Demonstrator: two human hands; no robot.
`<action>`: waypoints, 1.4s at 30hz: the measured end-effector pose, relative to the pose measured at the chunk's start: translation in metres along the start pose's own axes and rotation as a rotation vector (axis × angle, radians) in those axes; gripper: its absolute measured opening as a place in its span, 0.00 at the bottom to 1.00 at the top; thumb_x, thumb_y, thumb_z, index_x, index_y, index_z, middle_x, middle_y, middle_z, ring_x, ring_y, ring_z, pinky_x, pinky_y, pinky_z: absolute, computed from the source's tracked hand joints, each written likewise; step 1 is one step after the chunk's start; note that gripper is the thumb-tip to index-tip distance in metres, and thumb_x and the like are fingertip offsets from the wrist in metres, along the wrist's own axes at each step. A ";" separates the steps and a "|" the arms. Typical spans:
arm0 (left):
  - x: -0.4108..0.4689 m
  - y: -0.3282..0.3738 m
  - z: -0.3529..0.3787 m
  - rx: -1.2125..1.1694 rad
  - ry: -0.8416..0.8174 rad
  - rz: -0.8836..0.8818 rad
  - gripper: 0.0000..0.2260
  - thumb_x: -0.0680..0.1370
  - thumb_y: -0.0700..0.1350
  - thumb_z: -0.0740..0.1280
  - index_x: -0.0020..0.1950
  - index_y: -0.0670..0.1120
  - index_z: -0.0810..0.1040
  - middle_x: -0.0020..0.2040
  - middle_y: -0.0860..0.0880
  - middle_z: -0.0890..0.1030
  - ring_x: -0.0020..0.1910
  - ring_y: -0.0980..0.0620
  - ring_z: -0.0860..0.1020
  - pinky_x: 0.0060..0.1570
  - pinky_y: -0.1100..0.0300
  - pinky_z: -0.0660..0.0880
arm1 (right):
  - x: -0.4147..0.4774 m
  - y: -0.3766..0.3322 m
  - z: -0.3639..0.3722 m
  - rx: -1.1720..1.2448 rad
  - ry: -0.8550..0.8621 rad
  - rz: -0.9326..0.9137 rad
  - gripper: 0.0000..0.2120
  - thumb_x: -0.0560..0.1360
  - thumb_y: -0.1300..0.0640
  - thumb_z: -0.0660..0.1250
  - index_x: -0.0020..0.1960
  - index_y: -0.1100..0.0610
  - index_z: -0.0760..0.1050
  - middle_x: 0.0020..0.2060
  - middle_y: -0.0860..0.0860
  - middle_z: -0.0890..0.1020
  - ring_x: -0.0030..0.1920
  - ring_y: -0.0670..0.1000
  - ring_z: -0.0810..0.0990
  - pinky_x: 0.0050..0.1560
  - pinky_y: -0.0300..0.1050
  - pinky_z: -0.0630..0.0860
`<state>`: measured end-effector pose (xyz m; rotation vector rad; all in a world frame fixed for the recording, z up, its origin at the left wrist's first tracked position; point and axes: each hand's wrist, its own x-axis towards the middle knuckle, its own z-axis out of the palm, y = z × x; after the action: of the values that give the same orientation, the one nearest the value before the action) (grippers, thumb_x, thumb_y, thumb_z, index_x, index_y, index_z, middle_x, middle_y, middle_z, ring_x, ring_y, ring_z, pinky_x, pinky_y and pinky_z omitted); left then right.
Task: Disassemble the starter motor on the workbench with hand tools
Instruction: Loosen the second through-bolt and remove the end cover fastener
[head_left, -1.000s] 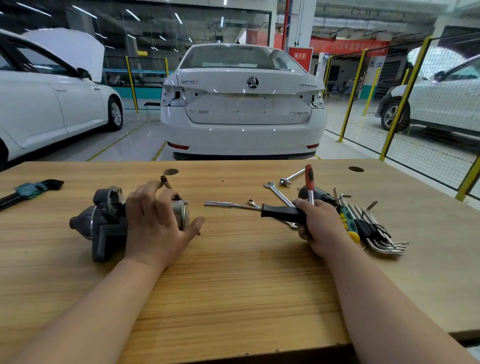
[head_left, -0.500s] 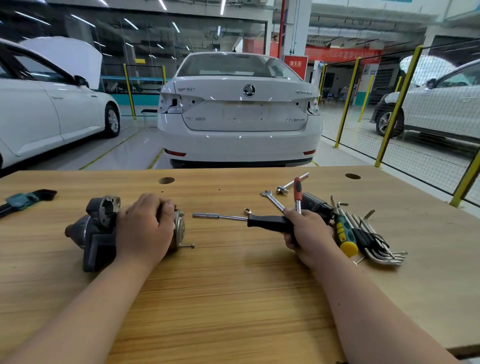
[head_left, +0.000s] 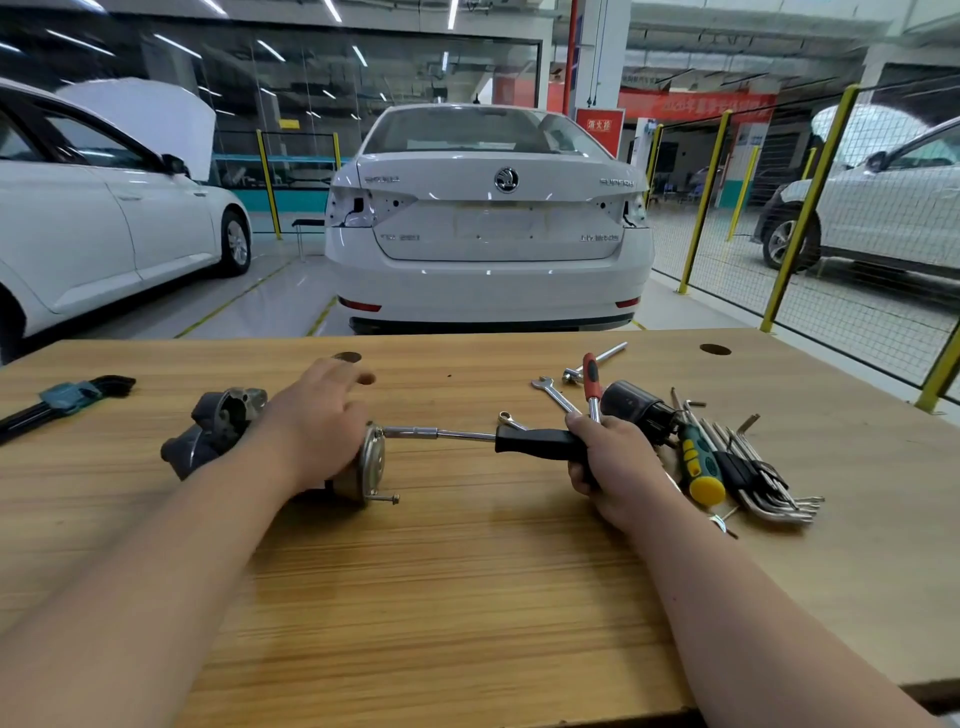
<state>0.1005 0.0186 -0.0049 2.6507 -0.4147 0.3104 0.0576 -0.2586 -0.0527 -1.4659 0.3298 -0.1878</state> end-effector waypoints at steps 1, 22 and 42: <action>-0.001 0.000 0.005 0.147 -0.009 0.010 0.17 0.80 0.49 0.51 0.68 0.55 0.69 0.71 0.53 0.68 0.67 0.52 0.67 0.65 0.53 0.63 | 0.000 -0.001 0.000 0.003 -0.006 0.008 0.09 0.81 0.54 0.64 0.50 0.60 0.72 0.33 0.54 0.74 0.22 0.46 0.71 0.23 0.40 0.68; -0.024 -0.008 0.032 0.304 0.364 0.157 0.22 0.69 0.62 0.53 0.49 0.52 0.80 0.42 0.53 0.82 0.44 0.48 0.79 0.48 0.53 0.64 | 0.009 -0.022 -0.003 0.097 -0.125 0.256 0.06 0.81 0.56 0.63 0.47 0.58 0.71 0.35 0.57 0.81 0.20 0.45 0.66 0.18 0.35 0.63; -0.023 -0.003 0.036 0.283 0.419 0.110 0.19 0.69 0.58 0.54 0.46 0.52 0.80 0.39 0.53 0.82 0.40 0.48 0.79 0.48 0.54 0.66 | 0.026 -0.028 0.000 0.031 -0.181 0.378 0.11 0.82 0.53 0.62 0.61 0.57 0.72 0.45 0.60 0.86 0.19 0.43 0.65 0.17 0.35 0.63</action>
<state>0.0859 0.0101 -0.0444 2.7313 -0.4012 1.0029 0.0838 -0.2695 -0.0271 -1.3522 0.4464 0.2411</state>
